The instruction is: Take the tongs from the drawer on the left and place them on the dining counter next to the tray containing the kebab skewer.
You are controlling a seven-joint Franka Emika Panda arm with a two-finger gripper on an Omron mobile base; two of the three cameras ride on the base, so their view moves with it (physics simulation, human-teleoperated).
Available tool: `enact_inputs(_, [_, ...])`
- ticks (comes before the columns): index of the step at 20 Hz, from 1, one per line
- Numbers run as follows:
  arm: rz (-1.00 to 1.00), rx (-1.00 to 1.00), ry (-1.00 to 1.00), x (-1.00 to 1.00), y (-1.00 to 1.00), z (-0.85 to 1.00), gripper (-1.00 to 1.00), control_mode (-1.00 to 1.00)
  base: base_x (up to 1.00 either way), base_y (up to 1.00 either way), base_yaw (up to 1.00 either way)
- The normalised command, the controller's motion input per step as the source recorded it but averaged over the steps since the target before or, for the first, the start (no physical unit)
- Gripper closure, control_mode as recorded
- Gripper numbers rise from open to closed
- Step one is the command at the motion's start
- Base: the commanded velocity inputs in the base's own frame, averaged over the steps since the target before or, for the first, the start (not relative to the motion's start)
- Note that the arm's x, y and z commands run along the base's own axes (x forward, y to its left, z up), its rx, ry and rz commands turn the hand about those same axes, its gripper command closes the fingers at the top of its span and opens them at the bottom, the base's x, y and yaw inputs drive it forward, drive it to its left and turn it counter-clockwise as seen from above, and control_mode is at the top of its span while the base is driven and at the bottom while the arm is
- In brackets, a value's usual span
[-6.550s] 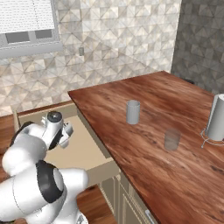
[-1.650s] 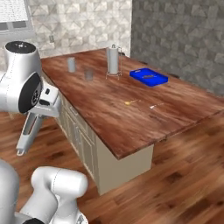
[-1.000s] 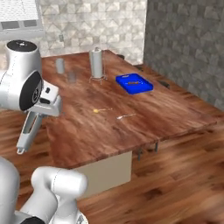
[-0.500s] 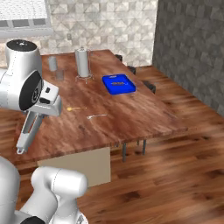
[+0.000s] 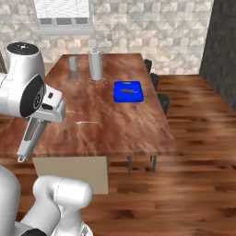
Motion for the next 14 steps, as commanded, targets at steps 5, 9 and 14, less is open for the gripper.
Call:
enact_inputs(5, [0.0, 0.0, 0.0, 0.0, 0.0, 0.0, 1.0, 1.0, 0.0, -1.0, 0.52])
enact_inputs(9, [0.0, 0.0, 0.0, 0.0, 0.0, 0.0, 1.0, 1.0, 0.0, -1.0, 0.51])
enact_inputs(14, [0.0, 0.0, 0.0, 0.0, 0.0, 0.0, 1.0, 1.0, 0.02, -1.0, 0.5])
